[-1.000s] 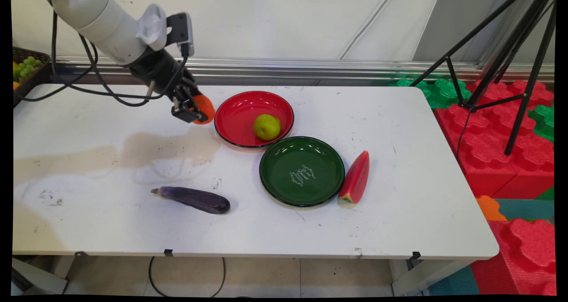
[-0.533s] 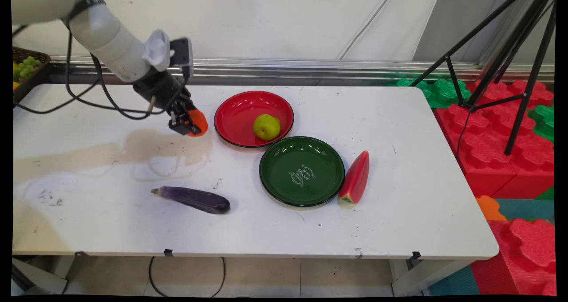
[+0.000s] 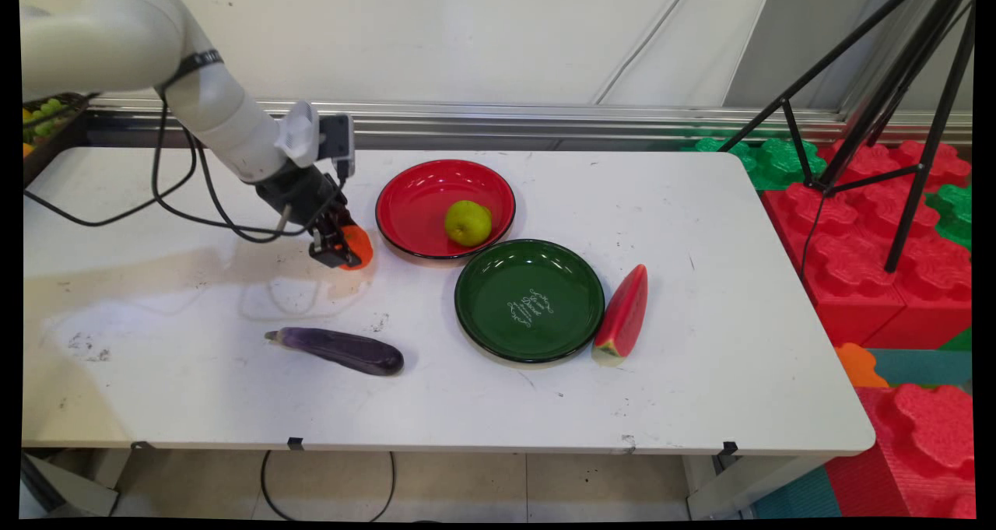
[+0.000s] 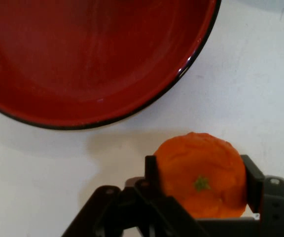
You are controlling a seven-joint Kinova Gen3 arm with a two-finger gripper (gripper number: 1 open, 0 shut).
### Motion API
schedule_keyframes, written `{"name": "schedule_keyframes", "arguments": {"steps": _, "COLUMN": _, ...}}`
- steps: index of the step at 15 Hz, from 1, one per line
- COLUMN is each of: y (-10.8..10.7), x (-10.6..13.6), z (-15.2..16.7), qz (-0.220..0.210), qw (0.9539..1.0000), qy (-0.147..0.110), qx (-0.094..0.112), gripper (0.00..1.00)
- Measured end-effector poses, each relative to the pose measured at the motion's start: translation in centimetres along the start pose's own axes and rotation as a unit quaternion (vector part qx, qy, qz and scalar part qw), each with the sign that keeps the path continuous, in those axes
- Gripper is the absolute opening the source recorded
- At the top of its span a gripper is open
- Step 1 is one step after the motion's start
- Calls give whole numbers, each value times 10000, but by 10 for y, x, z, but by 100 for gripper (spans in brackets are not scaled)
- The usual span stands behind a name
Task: Place the picked object on the table
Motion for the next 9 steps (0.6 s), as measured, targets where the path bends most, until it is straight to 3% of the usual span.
{"name": "schedule_keyframes", "arguments": {"steps": 6, "y": 2, "x": -5, "z": 27, "qz": 94, "qw": 9998, "qy": 45, "qx": -156, "gripper": 0}}
{"name": "schedule_keyframes", "arguments": {"steps": 7, "y": 2, "x": -5, "z": 29, "qz": 119, "qw": 9998, "qy": 66, "qx": -172, "gripper": 100}}
{"name": "schedule_keyframes", "arguments": {"steps": 9, "y": 1, "x": -6, "z": 30, "qz": 171, "qw": 9996, "qy": 120, "qx": -181, "gripper": 100}}
